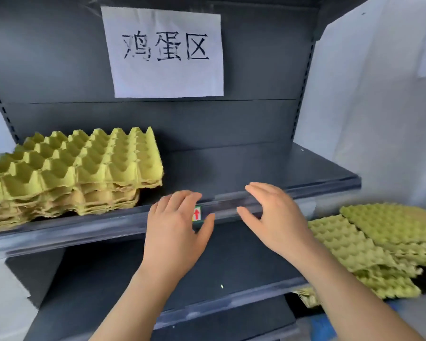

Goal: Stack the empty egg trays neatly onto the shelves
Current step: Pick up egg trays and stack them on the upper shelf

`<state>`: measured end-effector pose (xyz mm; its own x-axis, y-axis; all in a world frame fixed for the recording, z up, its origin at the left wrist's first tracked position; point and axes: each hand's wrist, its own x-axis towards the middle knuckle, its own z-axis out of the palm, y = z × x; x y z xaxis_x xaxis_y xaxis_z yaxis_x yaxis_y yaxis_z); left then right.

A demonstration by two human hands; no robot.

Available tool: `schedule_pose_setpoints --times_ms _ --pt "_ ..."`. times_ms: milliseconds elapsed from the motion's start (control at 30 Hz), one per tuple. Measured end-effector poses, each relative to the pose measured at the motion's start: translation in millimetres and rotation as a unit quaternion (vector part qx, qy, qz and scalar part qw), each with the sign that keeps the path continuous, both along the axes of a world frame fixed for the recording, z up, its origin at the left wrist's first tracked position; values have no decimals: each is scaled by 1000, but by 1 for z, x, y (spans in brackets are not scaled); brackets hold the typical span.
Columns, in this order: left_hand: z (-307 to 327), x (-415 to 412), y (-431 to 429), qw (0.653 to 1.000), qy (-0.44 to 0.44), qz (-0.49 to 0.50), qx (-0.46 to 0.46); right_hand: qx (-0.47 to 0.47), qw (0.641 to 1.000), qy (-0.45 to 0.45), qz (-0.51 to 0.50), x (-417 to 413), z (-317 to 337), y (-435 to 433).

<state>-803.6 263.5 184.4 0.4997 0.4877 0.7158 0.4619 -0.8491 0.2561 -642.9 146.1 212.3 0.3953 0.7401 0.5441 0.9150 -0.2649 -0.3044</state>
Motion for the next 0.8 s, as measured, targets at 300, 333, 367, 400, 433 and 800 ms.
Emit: schedule_pose_setpoints --times_ms 300,333,367,400,433,800 --pt "-45 174 -126 991 50 -108 -55 -67 990 23 -122 142 -45 -164" --pt "-51 197 -141 989 59 -118 -61 -70 988 26 -136 159 -50 -182" --pt "-58 219 -156 987 67 -130 -65 -74 986 30 -150 176 -57 -199" --pt "-64 241 -169 985 77 -141 -69 -81 983 35 -161 194 -64 -214" --pt "-71 261 -181 982 88 -150 -75 -87 981 41 -171 211 -72 -228" --pt "-151 471 -246 942 206 -208 -165 -139 939 132 -285 397 -140 -322"
